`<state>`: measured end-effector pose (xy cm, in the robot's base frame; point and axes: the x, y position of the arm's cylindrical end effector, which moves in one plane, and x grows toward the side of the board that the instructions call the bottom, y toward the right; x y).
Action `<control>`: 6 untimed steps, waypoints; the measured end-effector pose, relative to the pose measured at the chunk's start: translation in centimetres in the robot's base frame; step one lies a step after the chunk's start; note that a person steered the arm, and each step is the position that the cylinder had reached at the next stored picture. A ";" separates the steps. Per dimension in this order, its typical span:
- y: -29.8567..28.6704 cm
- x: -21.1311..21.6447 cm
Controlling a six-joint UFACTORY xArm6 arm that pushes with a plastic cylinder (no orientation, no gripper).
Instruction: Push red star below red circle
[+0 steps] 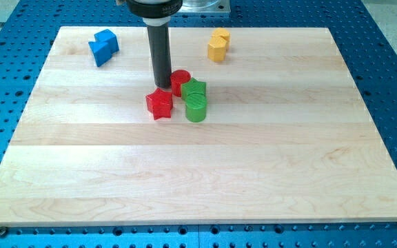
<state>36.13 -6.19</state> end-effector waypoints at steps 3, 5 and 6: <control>-6.8 9.6; -0.6 8.6; -0.5 8.5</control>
